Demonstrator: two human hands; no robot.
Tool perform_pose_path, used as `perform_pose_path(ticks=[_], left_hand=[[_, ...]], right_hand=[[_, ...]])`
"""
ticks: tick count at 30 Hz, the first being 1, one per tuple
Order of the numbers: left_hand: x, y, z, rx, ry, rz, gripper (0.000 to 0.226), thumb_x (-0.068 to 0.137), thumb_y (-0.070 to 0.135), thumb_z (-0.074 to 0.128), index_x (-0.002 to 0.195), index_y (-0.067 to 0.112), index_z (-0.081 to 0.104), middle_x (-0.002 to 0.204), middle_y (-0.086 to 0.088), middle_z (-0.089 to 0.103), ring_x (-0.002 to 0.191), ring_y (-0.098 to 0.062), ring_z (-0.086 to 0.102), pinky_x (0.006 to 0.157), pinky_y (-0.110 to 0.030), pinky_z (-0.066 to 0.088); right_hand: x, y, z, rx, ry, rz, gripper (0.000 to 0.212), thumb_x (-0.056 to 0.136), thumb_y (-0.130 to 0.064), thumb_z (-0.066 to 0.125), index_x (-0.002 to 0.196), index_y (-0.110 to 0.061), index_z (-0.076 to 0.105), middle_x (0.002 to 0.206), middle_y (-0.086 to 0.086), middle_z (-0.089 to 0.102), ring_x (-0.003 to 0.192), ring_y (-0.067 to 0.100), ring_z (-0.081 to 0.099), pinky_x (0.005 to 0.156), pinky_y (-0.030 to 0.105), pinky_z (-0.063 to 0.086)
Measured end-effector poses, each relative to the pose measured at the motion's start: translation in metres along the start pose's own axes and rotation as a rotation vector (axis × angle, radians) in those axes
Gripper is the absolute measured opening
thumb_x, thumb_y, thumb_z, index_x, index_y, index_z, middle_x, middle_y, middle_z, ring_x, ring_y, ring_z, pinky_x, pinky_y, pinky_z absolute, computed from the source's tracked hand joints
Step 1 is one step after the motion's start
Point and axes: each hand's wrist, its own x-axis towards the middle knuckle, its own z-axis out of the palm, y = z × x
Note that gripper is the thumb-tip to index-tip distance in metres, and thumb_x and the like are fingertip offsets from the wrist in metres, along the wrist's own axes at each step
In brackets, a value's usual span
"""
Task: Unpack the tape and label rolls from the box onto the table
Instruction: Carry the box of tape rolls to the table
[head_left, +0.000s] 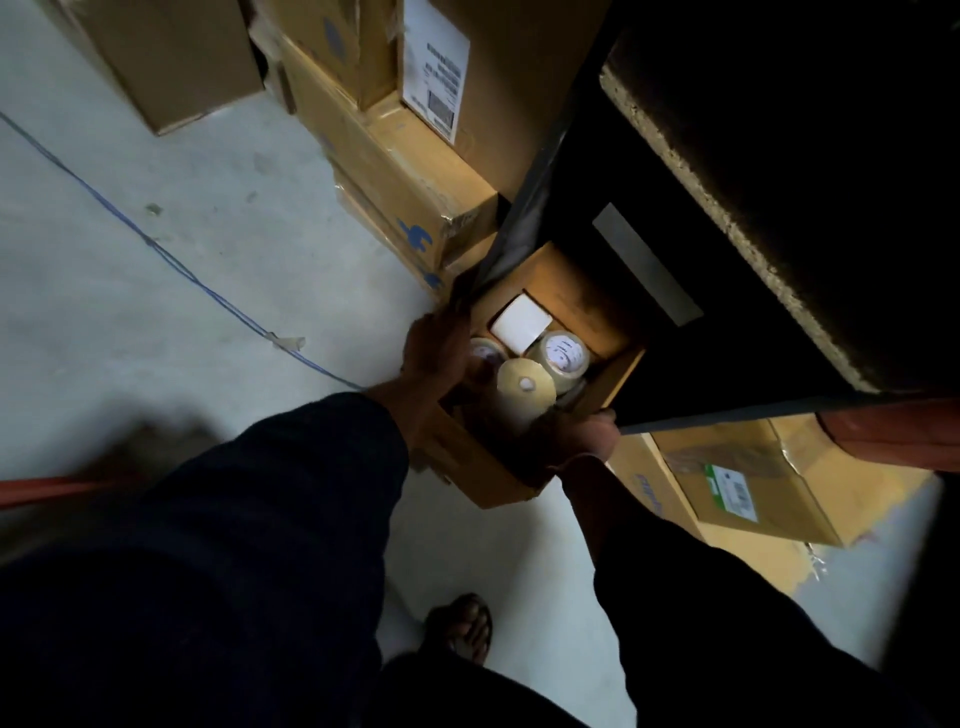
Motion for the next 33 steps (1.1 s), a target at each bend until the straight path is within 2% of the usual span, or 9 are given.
perform_pose_path(ticks=[2,5,9,11,14,17,21,25,33], left_hand=[[-0.020,-0.009,-0.018,-0.001,-0.003,-0.053,0.040,0.104,0.023,0.043,0.140,0.007,0.050,0.124,-0.019,0.060,0.112,-0.041,0.060,0.089,-0.033,0.039],[-0.052,-0.016,-0.052,0.083,-0.011,-0.041,0.043,0.098,0.019,0.051,0.138,0.006,0.048,0.117,-0.019,0.063,0.102,-0.041,0.064,0.085,-0.043,0.047],[-0.090,-0.012,-0.126,0.075,-0.061,-0.045,0.040,0.096,0.017,0.055,0.133,0.008,0.047,0.116,-0.018,0.064,0.102,-0.040,0.065,0.084,-0.042,0.049],[-0.110,-0.008,-0.165,0.087,-0.094,-0.079,0.038,0.094,0.013,0.055,0.131,0.008,0.047,0.116,-0.019,0.065,0.103,-0.041,0.065,0.084,-0.043,0.051],[-0.143,-0.001,-0.226,0.095,-0.076,-0.126,0.039,0.090,0.009,0.061,0.127,0.008,0.050,0.116,-0.020,0.066,0.105,-0.043,0.066,0.084,-0.046,0.053],[-0.172,-0.003,-0.274,0.069,-0.081,-0.196,0.045,0.088,0.011,0.064,0.130,0.011,0.048,0.118,-0.019,0.066,0.107,-0.043,0.065,0.087,-0.048,0.053],[-0.198,-0.007,-0.324,0.025,-0.042,-0.281,0.040,0.093,0.014,0.059,0.132,0.013,0.048,0.120,-0.019,0.066,0.109,-0.044,0.064,0.089,-0.048,0.051],[-0.219,-0.012,-0.370,0.005,0.011,-0.351,0.034,0.097,0.012,0.051,0.131,0.014,0.048,0.121,-0.020,0.065,0.110,-0.044,0.063,0.090,-0.049,0.050],[-0.259,-0.007,-0.477,-0.064,0.053,-0.456,0.038,0.096,0.015,0.057,0.133,0.011,0.049,0.125,-0.022,0.064,0.113,-0.045,0.061,0.091,-0.048,0.048]], right_hand=[[-0.022,-0.004,-0.011,-0.001,-0.042,-0.009,0.053,0.089,-0.031,0.068,0.122,0.006,0.051,0.121,0.029,0.060,0.116,0.045,0.057,0.091,0.044,0.045],[-0.058,-0.014,-0.029,0.011,-0.101,-0.001,0.047,0.091,-0.032,0.064,0.120,0.005,0.055,0.119,0.028,0.063,0.114,0.044,0.059,0.089,0.044,0.047],[-0.113,-0.031,-0.068,-0.028,-0.180,-0.005,0.047,0.093,-0.042,0.058,0.117,-0.001,0.053,0.115,0.024,0.065,0.106,0.044,0.062,0.079,0.041,0.048],[-0.141,-0.045,-0.089,-0.020,-0.196,0.013,0.046,0.094,-0.040,0.056,0.117,-0.001,0.054,0.115,0.025,0.065,0.105,0.044,0.062,0.081,0.044,0.050],[-0.185,-0.069,-0.123,-0.077,-0.242,0.011,0.053,0.094,-0.041,0.054,0.129,-0.002,0.050,0.123,0.023,0.061,0.112,0.042,0.060,0.091,0.046,0.052],[-0.224,-0.091,-0.150,-0.120,-0.301,-0.025,0.046,0.095,-0.029,0.056,0.130,0.000,0.044,0.126,0.026,0.057,0.116,0.044,0.056,0.091,0.044,0.047],[-0.260,-0.120,-0.174,-0.090,-0.304,-0.062,0.036,0.088,-0.016,0.061,0.119,0.000,0.053,0.118,0.026,0.062,0.109,0.043,0.061,0.085,0.046,0.050],[-0.287,-0.154,-0.196,-0.132,-0.338,-0.173,0.044,0.091,-0.012,0.060,0.131,0.000,0.049,0.121,0.027,0.061,0.111,0.042,0.060,0.086,0.044,0.048],[-0.326,-0.230,-0.235,-0.201,-0.380,-0.372,0.038,0.090,-0.029,0.061,0.118,-0.004,0.058,0.115,0.021,0.067,0.106,0.039,0.065,0.082,0.041,0.052]])
